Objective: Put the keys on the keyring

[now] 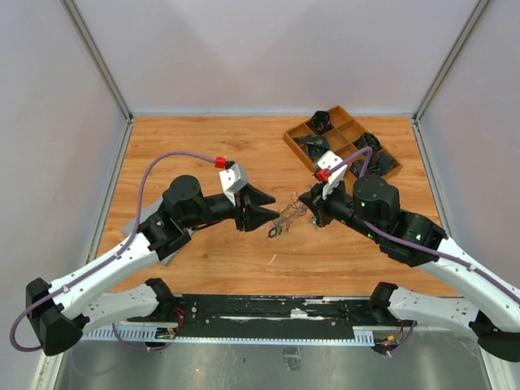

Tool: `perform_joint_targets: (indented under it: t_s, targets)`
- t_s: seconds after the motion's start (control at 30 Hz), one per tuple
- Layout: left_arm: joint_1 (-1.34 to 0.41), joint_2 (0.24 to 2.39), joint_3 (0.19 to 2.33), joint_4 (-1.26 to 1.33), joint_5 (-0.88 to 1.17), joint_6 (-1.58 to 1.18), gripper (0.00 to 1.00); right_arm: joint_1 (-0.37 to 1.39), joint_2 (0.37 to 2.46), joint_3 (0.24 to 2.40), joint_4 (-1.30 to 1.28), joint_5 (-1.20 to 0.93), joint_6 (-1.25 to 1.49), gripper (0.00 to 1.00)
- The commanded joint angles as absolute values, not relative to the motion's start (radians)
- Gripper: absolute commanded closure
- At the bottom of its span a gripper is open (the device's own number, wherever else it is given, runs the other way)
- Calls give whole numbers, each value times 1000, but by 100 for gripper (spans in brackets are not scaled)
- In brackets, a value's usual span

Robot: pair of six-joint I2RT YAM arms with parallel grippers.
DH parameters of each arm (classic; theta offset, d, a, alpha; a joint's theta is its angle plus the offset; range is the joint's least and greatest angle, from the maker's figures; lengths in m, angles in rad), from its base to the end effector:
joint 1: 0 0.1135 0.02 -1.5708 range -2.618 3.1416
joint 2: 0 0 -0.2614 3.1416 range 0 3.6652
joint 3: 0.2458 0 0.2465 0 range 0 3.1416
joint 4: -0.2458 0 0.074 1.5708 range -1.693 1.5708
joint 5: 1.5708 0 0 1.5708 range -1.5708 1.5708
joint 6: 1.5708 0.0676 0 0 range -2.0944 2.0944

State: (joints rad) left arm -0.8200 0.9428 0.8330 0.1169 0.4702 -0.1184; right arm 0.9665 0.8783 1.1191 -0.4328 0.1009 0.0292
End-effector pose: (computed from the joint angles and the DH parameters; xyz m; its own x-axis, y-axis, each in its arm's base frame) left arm 0.1447 -0.2000 0.3594 -0.1087 -0.0379 -0.9934 0.9547 0.2744 -0.1149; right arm 0.1247 0.1687 0.4030 -0.1306 -0.1381 -0.9818 -0.7590 0.6510 0.0095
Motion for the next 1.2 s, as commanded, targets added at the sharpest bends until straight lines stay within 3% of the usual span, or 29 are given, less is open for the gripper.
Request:
perform_joint_targets:
  t_s: [0.0,0.37,0.7,1.07,1.17]
  targets:
    - [-827,969,789,205,463,-157,51,977,867,1135,-376,133,77,99]
    - [-827,993,732,242,479,-181,51,977,852,1124,-374,122,70,99]
    - [-827,1003,708,340,608,-234,68,977,852,1114,-374,129,80,99]
    - [-827,1008,723,318,583,-236,99,977,844,1096,-380,140,83,100]
    - [-827,1008,726,304,579,-227,100,978,841,1095,-379,145,84,99]
